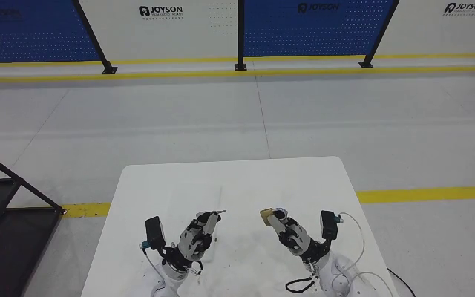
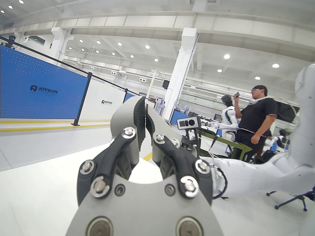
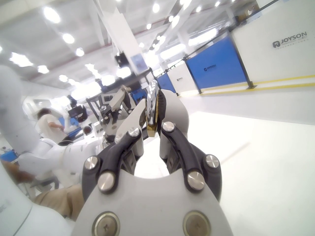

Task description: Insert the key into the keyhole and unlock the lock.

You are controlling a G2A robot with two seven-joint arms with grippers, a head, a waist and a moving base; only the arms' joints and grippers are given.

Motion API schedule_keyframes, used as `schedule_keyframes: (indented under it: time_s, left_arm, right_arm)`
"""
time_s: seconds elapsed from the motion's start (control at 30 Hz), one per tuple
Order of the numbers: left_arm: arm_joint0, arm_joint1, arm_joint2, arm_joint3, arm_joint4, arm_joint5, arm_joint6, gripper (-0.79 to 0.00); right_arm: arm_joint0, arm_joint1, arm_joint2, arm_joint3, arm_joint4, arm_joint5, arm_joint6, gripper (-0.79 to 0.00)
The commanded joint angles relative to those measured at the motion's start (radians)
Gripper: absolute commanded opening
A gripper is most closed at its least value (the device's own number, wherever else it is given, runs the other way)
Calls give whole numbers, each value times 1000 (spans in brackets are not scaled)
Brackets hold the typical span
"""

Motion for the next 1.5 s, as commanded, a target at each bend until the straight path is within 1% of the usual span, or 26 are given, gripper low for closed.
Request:
schedule_keyframes:
  time_s: [0.0,0.07,0.1,0.17,0.23,0.33,0.37,0.47,0.53,0.6,0.7,0.8,0.97,1.1,1.3,1.47]
  left_arm:
    - [0,0,0,0,0,0,0,-785]
    - [-2,-1,2,-3,-4,10,-10,-785]
    - [-5,-2,13,-12,-16,14,-20,-785]
    - [-11,-7,38,-9,-47,9,-1,-785]
    - [-23,-14,73,18,-71,-1,44,-785]
    - [-48,-28,130,74,-110,-39,131,-785]
    - [-58,-34,149,91,-130,-57,169,-785]
    - [-86,-52,208,114,-198,-33,199,-785]
    - [-102,-62,241,131,-214,-26,207,-785]
    - [-113,-71,275,147,-246,-43,190,-785]
    - [-125,-79,296,175,-262,-65,168,-785]
    - [-129,-87,310,179,-270,-72,161,-785]
    - [-129,-97,303,170,-325,-108,124,-785]
    - [-134,-108,295,180,-333,-126,107,-785]
    - [-147,-129,315,210,-280,-111,121,-785]
    - [-149,-141,324,214,-250,-93,139,-785]
  right_arm:
    - [0,0,0,0,0,0,0,-785]
    - [-4,-2,-18,-5,18,-1,7,-785]
    - [1,-4,-28,-11,37,-1,-4,-785]
    - [9,-10,-61,-14,78,-1,-41,-785]
    - [17,-18,-101,-14,128,-1,-99,-785]
    - [31,-26,-169,-8,171,-1,-168,-785]
    - [40,-29,-184,0,173,-1,-190,-785]
    - [60,-42,-232,28,170,-1,-287,-785]
    - [75,-52,-257,50,149,-1,-357,-785]
    - [89,-62,-275,76,119,-1,-427,-785]
    - [105,-78,-284,97,107,18,-447,-785]
    - [113,-91,-286,109,97,22,-451,-785]
    - [107,-104,-274,120,70,7,-435,-785]
    - [107,-104,-274,120,70,7,-435,-785]
    - [107,-104,-274,120,70,7,-435,-785]
    - [107,-104,-274,120,70,7,-435,-785]
